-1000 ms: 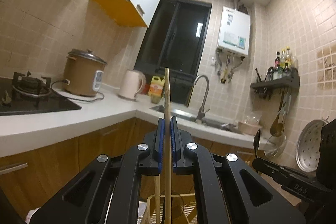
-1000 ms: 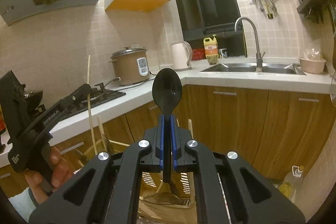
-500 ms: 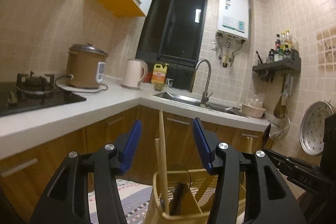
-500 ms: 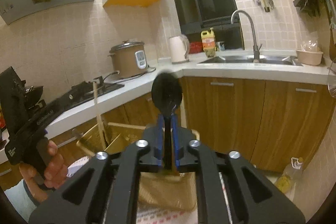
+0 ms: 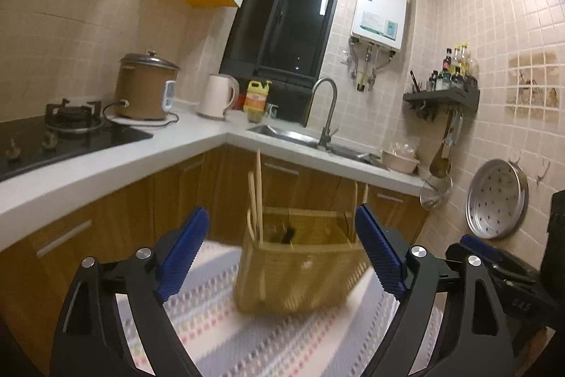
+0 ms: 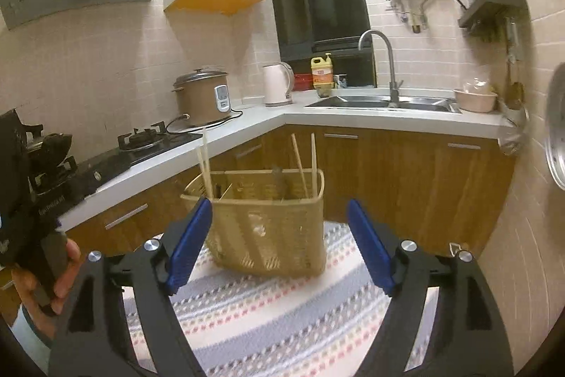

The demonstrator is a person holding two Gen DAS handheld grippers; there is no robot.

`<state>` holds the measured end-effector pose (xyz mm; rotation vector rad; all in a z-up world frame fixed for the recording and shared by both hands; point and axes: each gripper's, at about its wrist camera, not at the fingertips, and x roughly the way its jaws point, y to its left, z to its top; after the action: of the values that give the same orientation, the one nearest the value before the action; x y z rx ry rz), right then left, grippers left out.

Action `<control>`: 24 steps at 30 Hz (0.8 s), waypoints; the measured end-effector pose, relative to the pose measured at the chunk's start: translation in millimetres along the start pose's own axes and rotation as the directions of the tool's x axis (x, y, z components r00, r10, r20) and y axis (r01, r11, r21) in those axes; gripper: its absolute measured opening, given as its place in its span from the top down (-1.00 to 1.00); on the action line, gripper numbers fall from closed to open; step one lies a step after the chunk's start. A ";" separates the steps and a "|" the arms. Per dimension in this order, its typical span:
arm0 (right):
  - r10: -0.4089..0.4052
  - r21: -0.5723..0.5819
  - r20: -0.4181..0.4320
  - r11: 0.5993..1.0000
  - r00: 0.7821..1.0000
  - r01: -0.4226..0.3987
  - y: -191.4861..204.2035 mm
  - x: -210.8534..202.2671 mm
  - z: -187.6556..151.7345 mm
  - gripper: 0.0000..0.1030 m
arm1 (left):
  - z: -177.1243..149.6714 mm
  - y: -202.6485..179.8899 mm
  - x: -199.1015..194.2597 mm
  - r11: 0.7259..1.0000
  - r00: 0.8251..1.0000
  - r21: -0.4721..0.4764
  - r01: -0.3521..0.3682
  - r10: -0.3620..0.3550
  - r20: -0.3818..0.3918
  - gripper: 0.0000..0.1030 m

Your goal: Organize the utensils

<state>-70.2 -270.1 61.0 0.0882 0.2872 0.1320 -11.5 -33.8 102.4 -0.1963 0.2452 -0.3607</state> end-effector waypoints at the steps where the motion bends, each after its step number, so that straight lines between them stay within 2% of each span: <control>1: -0.016 0.006 0.002 1.000 1.000 0.016 2.8 -5.7 -4.6 -0.45 | -6.9 -2.6 -6.3 1.000 1.000 0.008 -0.011 0.011 -0.005 -0.66; 7: -0.122 0.000 0.052 0.993 0.991 0.122 13.5 -24.5 -39.3 -0.46 | -48.2 -17.3 -22.4 0.992 0.995 0.076 -0.100 0.100 0.005 -0.83; 10: -0.212 0.011 0.137 0.977 0.968 0.212 13.8 -28.1 -55.3 -0.46 | -69.4 -23.6 -19.8 0.975 0.980 0.112 -0.192 0.184 0.079 -0.83; 12: -0.264 0.039 0.166 0.964 0.950 0.261 9.8 -28.2 -64.4 -0.46 | -80.3 -26.3 -13.5 0.964 0.972 0.134 -0.228 0.218 0.091 -0.83; 15: -0.268 0.073 0.169 0.963 0.949 0.259 0.0 -28.3 -69.9 -0.46 | -84.6 -30.3 -10.4 0.955 0.971 0.184 -0.231 0.216 0.099 -0.85; 18: -0.293 0.057 0.183 0.956 0.938 0.287 -3.3 -28.7 -72.4 -0.46 | -88.1 -31.2 -7.1 0.943 0.963 0.205 -0.264 0.245 0.113 -0.85; 21: -0.267 0.060 0.151 0.964 0.952 0.260 -7.8 -22.4 -74.9 -0.46 | -88.7 -27.8 -7.0 0.949 0.965 0.177 -0.259 0.246 0.093 -0.85; 24: -0.268 0.023 0.140 0.963 0.953 0.267 -3.1 -15.7 -76.3 -0.46 | -90.1 -25.9 -9.7 0.955 0.968 0.159 -0.249 0.238 0.084 -0.85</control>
<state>-106.7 -270.2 -7.9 0.0611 0.1549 -0.1444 -53.1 -67.1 24.6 -0.0093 0.1715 -0.1281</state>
